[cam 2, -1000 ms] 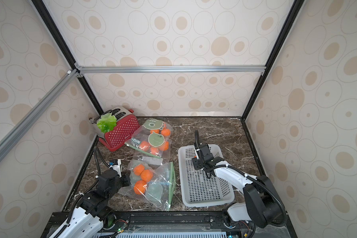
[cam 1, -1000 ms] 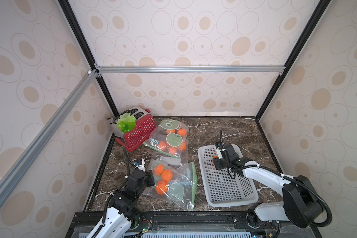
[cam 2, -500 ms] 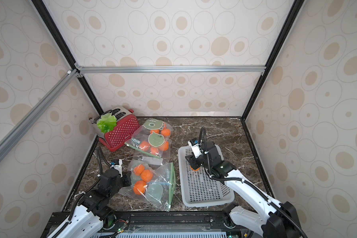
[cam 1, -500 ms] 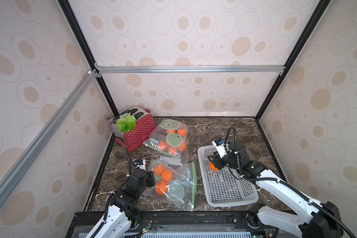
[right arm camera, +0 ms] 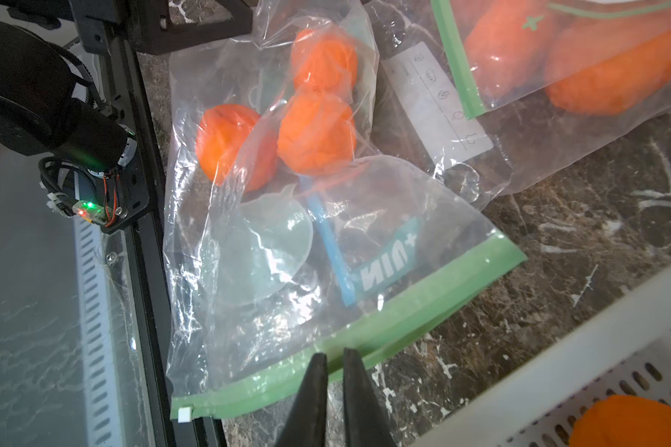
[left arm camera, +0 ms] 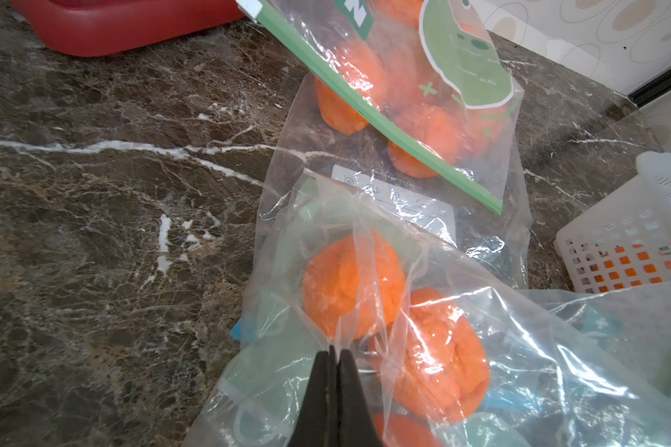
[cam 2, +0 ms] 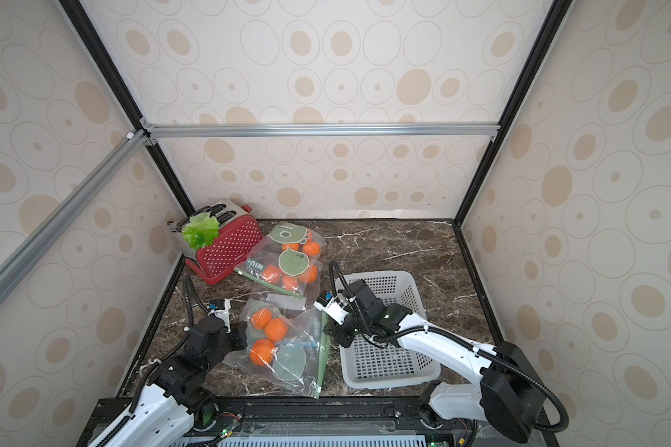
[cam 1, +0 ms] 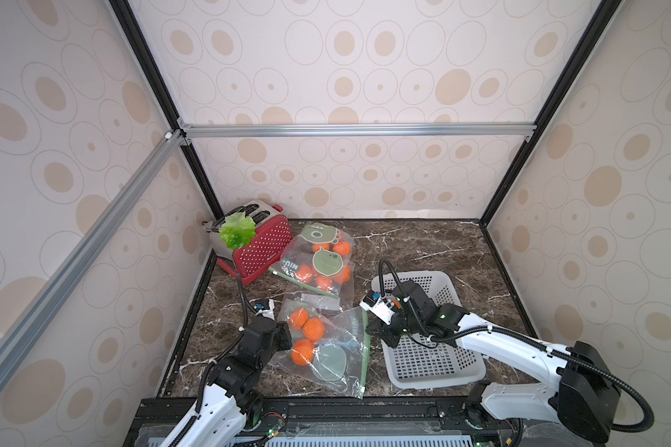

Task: Open the zip-top bag and take out the orange
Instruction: Move the basket to the center of the board.

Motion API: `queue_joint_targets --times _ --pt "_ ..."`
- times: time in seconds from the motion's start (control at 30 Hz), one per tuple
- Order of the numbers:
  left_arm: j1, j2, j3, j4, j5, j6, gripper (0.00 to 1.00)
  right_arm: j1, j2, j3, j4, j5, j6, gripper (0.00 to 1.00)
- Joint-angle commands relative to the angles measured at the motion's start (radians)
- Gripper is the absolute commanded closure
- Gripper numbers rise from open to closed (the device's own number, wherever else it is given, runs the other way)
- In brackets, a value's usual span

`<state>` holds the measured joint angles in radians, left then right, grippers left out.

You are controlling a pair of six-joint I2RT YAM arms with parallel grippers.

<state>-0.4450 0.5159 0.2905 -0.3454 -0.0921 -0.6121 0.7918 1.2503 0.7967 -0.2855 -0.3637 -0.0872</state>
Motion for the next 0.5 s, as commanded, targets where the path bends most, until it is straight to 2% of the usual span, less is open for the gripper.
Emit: queue_joint_targets --times 0.0,0.1,0.17,0.2,0.3,0.47 --pt "0.002 -0.003 0.021 0.005 -0.009 0.011 1.00 0.005 -0.042 0.022 -0.041 0.026 -0.045 0.87" --pt "0.002 0.002 0.023 0.005 -0.009 0.011 1.00 0.006 -0.047 0.010 -0.042 -0.041 -0.065 0.92" --pt "0.002 0.002 0.022 0.006 -0.009 0.011 1.00 0.014 -0.002 0.046 -0.132 -0.101 -0.112 0.93" --pt "0.002 0.003 0.021 0.006 -0.009 0.012 1.00 0.020 0.024 0.068 -0.169 -0.093 -0.119 0.94" --pt "0.002 -0.005 0.022 0.000 -0.012 0.012 1.00 0.036 0.077 0.106 -0.238 -0.003 -0.114 0.93" --pt "0.002 -0.026 0.015 0.002 -0.015 0.011 1.00 0.028 0.056 0.048 -0.167 0.185 -0.045 0.92"
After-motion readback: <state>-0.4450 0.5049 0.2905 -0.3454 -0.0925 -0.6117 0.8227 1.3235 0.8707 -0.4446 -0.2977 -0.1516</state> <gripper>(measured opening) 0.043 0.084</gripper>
